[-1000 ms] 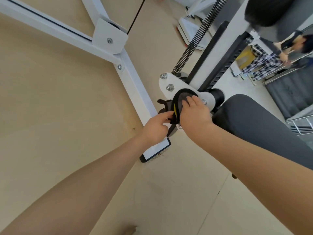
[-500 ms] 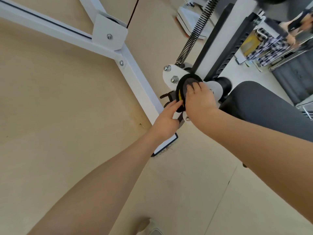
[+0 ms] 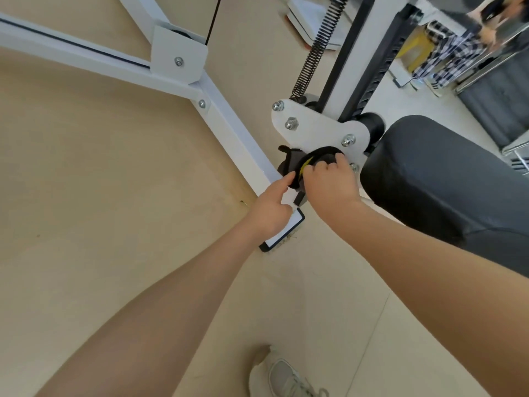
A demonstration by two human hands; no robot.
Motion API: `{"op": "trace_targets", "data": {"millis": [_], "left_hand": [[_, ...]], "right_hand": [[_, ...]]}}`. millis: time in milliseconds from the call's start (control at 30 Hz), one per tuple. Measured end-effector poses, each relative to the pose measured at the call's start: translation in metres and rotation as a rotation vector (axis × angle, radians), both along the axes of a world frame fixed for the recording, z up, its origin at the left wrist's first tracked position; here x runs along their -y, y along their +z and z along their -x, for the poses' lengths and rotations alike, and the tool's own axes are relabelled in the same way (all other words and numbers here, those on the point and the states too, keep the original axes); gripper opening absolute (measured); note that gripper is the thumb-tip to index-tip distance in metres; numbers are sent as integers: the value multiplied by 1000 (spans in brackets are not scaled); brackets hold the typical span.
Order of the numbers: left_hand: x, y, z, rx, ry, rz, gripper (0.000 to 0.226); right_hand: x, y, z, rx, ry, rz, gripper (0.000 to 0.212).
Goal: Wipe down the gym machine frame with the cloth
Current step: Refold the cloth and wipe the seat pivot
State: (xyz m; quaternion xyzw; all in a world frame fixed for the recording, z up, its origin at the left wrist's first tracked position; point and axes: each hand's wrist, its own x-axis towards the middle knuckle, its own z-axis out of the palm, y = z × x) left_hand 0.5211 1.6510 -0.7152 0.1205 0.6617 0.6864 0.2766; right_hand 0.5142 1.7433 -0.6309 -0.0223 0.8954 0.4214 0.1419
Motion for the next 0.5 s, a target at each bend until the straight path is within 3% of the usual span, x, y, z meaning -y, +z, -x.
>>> {"op": "trace_targets", "data": {"millis": [167,300,400,500], "left_hand": [[20,16,-2,-13,48,-73,54],[40,22,-11,-40,55,-89,38],[62,21,-20,-57,61,-65,28],[86,19,-28,-56,111,16,22]], "right_hand": [[14,-5,-28,-170,7,387,36],[32,-13,-38,-241,-84,671,27],[41,-10,-43,-287,-159,1004,19],[49,-5,-48,-219,-152,1302,13]]}}
